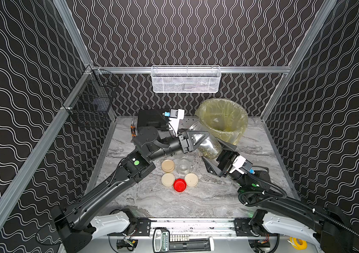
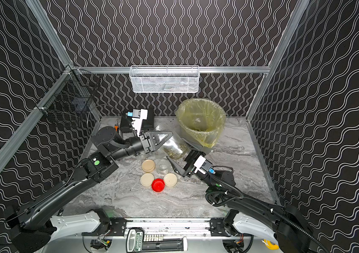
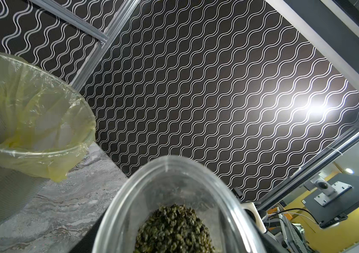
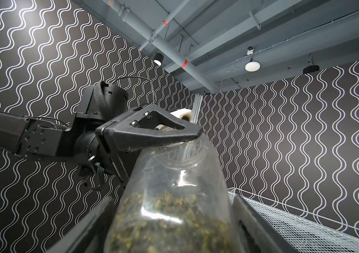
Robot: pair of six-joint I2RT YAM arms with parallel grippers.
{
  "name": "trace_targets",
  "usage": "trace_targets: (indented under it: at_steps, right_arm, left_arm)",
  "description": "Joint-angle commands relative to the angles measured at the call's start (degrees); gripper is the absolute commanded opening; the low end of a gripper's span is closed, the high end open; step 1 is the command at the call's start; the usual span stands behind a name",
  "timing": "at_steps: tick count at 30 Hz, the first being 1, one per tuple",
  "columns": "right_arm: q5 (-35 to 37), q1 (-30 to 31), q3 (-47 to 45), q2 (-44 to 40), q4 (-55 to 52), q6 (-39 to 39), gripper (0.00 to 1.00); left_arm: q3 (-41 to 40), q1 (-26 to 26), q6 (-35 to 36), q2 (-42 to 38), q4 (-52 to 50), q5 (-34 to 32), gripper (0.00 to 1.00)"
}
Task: Empty moldy tea leaves from jars
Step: Adjust the jar.
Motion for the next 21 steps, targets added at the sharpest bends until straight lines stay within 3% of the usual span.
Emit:
trace_targets:
  at_steps: [1, 10, 12, 14, 21]
  right_arm:
    - [-2.21, 0.12, 0.70, 0.32, 1.80, 0.39, 0.85]
    - [-3.49, -0.12, 1.55, 0.60, 1.71, 1.38, 0.62]
    - [-2.76, -0.20, 1.42, 0.16, 2.21, 1.85, 0.59]
    - [-2.00, -0.36, 1.59, -0.73, 1.36, 2.00, 0.55]
    - [2.16, -1.37, 3.20, -4.71, -3.81, 2.36, 0.50]
  left_arm:
    - [-0.14, 0.08, -1.02, 0.28, 3.19, 0.28, 0.51]
    - [-0.56, 0.03, -0.86, -0.09, 3.59, 0.17, 0.54]
    - [-0.63, 0.04, 0.31, -0.36, 3.91, 0.36, 0.80]
    - [-0.88, 0.17, 3.81, -0.95, 4.55, 0.95, 0.96]
    - [0.95, 0.12, 19.79, -5.96, -5.65, -8.30, 0.99]
